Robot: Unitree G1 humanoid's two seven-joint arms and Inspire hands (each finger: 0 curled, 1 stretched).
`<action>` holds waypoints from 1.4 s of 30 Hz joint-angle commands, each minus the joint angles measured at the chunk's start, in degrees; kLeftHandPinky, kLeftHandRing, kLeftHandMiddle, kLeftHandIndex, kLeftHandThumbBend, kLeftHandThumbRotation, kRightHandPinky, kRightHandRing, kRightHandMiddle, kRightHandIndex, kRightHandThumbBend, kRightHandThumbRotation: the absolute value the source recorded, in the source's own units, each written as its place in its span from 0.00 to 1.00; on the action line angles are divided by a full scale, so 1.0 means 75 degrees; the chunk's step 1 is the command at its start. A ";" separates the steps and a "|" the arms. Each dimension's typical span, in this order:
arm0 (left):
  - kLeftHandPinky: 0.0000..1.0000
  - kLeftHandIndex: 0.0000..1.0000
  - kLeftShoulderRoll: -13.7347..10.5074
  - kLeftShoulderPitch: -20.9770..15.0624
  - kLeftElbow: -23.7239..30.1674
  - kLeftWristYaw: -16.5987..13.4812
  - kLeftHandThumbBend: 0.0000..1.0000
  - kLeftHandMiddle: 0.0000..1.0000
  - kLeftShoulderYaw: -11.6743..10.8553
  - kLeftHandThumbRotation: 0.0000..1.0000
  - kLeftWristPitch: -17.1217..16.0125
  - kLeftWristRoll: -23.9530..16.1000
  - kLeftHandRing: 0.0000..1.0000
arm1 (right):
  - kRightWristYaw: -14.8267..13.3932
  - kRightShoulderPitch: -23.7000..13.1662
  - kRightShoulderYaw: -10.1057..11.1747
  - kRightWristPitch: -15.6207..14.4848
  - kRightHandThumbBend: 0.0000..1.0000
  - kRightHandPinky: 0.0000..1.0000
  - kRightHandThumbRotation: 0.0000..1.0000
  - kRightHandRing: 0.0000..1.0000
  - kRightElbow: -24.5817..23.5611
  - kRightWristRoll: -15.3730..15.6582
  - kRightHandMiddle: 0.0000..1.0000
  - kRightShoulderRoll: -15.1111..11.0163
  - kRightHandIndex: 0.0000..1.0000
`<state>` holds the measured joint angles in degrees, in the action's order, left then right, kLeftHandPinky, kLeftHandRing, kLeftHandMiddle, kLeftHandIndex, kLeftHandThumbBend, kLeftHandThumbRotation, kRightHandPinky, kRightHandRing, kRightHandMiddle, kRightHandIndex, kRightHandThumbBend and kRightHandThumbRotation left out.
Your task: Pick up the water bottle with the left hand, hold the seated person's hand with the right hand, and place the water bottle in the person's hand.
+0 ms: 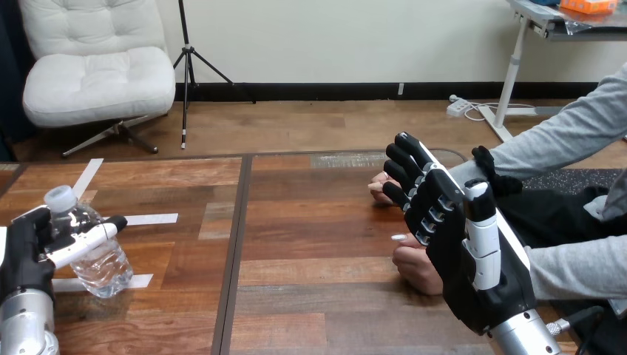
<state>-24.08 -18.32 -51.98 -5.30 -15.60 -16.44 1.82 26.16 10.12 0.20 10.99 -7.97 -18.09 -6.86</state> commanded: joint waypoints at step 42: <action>0.36 0.42 0.0196 0.0781 0.3812 0.0527 0.79 0.43 0.0056 0.00 -0.0903 0.0130 0.39 | -0.0067 -0.0354 0.0034 0.0031 0.81 1.00 1.00 1.00 -0.0010 0.0020 0.98 0.0010 0.97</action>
<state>-22.47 -10.26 -31.27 -2.22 -15.43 -19.92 2.29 25.85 10.12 0.20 10.68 -7.94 -17.77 -6.87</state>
